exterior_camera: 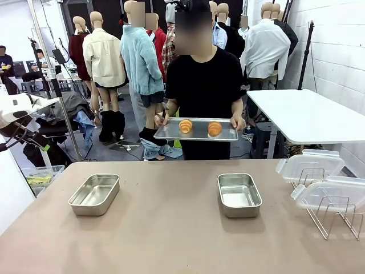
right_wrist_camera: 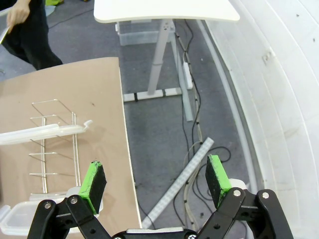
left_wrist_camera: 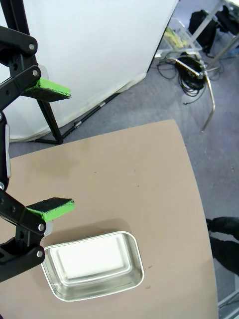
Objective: Place the bread in airtight containers.
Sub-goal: Lift both Airtight Container.
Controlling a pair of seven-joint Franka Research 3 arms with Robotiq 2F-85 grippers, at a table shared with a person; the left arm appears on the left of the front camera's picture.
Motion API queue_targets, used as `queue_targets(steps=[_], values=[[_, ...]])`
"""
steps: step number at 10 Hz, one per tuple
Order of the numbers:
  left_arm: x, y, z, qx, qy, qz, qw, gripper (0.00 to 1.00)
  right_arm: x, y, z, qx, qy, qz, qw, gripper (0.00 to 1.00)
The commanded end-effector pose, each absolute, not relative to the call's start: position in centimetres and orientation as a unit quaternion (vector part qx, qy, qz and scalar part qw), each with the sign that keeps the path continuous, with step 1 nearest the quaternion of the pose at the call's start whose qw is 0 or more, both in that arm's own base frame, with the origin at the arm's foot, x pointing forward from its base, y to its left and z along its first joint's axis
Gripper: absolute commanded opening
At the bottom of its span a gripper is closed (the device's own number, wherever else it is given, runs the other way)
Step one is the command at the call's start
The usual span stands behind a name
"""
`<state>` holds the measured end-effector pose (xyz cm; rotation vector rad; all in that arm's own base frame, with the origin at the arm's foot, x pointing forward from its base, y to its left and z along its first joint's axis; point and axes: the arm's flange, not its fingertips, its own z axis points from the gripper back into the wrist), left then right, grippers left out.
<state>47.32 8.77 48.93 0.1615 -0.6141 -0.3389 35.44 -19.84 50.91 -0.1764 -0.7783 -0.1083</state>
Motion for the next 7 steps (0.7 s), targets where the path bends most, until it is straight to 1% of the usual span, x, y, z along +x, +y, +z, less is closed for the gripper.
queue_targets(steps=[1,7], values=[[46.87,9.08,48.94,0.080,-0.301,-0.169,0.935,1.00,35.39,-19.84,50.88,-0.087,-0.376,-0.050,0.921,1.00],[46.87,9.08,48.94,0.080,-0.301,-0.169,0.935,1.00,35.39,-19.84,50.88,-0.087,-0.376,-0.050,0.921,1.00]])
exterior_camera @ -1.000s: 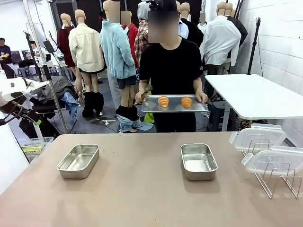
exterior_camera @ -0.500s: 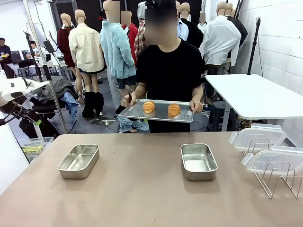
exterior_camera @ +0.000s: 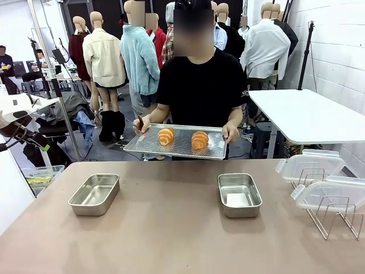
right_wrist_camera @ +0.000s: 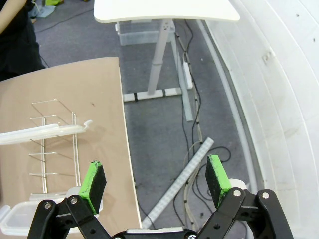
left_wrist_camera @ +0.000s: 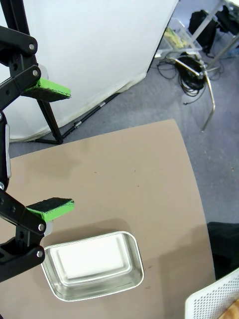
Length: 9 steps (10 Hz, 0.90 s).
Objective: Place the bread in airtight containers.
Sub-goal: Lift both Airtight Container.
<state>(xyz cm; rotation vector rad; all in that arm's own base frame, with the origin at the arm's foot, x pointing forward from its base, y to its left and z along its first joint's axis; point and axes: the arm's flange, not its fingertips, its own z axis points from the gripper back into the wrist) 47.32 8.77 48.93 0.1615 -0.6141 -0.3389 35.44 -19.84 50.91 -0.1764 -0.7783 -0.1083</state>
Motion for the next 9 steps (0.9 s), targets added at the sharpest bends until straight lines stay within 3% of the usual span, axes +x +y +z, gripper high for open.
queue_targets(steps=[1,9], values=[[46.87,9.08,48.94,0.080,-0.301,-0.169,0.935,1.00,35.39,-19.84,50.88,-0.087,-0.376,-0.050,0.921,1.00],[46.87,9.08,48.94,0.080,-0.301,-0.169,0.935,1.00,35.39,-19.84,50.88,-0.087,-0.376,-0.050,0.921,1.00]])
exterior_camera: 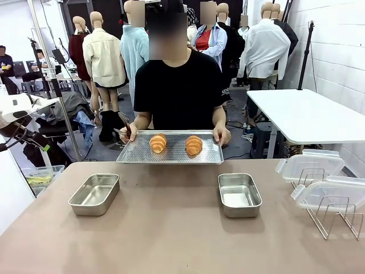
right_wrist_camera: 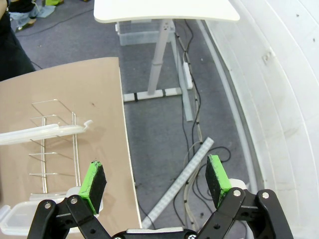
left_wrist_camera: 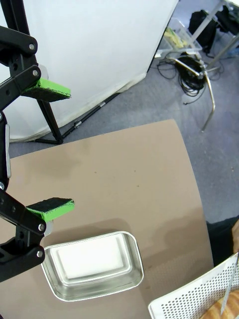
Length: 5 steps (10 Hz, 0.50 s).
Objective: Place the bread in airtight containers.
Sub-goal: Lift both Airtight Container.
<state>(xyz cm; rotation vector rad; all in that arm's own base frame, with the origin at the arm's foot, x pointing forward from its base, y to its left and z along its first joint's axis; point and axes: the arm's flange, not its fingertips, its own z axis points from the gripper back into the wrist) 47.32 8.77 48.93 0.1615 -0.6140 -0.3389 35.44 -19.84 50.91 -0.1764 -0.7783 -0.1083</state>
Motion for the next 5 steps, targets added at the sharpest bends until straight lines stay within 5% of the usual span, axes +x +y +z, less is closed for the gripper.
queue_targets(steps=[1,5], values=[[46.87,9.08,48.94,0.080,-0.301,-0.169,0.935,1.00,35.39,-19.84,50.88,-0.087,-0.376,-0.050,0.921,1.00],[46.87,9.08,48.94,0.080,-0.301,-0.169,0.935,1.00,35.39,-19.84,50.88,-0.087,-0.376,-0.050,0.921,1.00]])
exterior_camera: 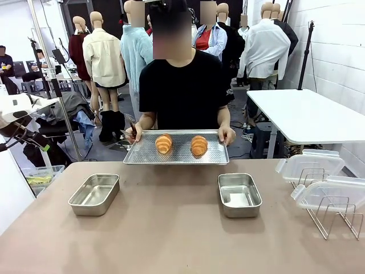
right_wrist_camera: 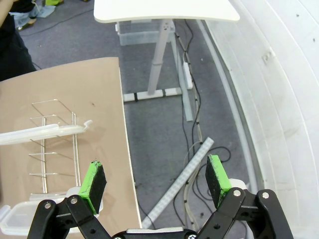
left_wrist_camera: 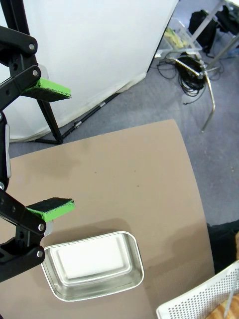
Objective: Place the bread in airtight containers.
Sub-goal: Lift both Airtight Container.
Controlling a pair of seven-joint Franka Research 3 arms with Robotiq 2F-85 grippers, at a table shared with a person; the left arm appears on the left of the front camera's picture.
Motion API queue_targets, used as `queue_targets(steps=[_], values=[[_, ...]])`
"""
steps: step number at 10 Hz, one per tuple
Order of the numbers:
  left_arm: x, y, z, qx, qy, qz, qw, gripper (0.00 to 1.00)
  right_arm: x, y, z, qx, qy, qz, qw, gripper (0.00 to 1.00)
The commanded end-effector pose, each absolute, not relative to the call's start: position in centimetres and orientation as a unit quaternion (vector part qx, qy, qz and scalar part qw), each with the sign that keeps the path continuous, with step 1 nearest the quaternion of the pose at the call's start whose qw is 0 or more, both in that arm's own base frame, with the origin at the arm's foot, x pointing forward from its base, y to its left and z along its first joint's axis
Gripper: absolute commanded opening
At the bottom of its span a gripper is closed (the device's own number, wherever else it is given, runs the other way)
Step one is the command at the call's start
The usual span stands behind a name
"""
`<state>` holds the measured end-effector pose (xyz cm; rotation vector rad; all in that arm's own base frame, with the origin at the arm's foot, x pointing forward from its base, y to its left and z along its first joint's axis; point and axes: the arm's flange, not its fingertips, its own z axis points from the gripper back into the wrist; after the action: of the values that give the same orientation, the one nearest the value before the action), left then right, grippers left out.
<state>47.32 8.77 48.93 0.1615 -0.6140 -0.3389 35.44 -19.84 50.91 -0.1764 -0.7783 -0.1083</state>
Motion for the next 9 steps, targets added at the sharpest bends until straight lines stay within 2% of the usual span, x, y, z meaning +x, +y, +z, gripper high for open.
queue_targets(steps=[1,2,5,6,7,8,9], values=[[47.3,8.8,48.9,0.079,-0.300,-0.166,0.936,1.00,35.4,-19.8,50.9,-0.086,-0.379,-0.053,0.920,1.00],[47.2,7.1,50.4,0.095,-0.275,-0.148,0.945,1.00,37.5,-18.0,53.6,-0.087,-0.383,-0.037,0.919,1.00],[45.3,1.9,57.5,0.136,-0.286,-0.183,0.931,1.00,41.0,-9.2,64.9,-0.094,-0.398,0.013,0.913,1.00],[45.4,0.1,58.9,0.167,-0.253,-0.167,0.938,1.00,41.6,-5.8,67.3,-0.014,-0.347,0.044,0.937,1.00],[45.9,-1.3,59.9,0.164,-0.216,-0.137,0.953,1.00,42.8,-1.7,67.9,0.002,-0.261,0.054,0.964,1.00],[46.5,-1.7,59.8,0.149,-0.199,-0.125,0.960,1.00,43.5,1.4,67.5,-0.016,-0.199,0.063,0.978,1.00],[46.9,-1.7,59.2,0.144,-0.171,-0.103,0.969,1.00,43.4,3.5,66.6,-0.015,-0.161,0.085,0.983,1.00]])
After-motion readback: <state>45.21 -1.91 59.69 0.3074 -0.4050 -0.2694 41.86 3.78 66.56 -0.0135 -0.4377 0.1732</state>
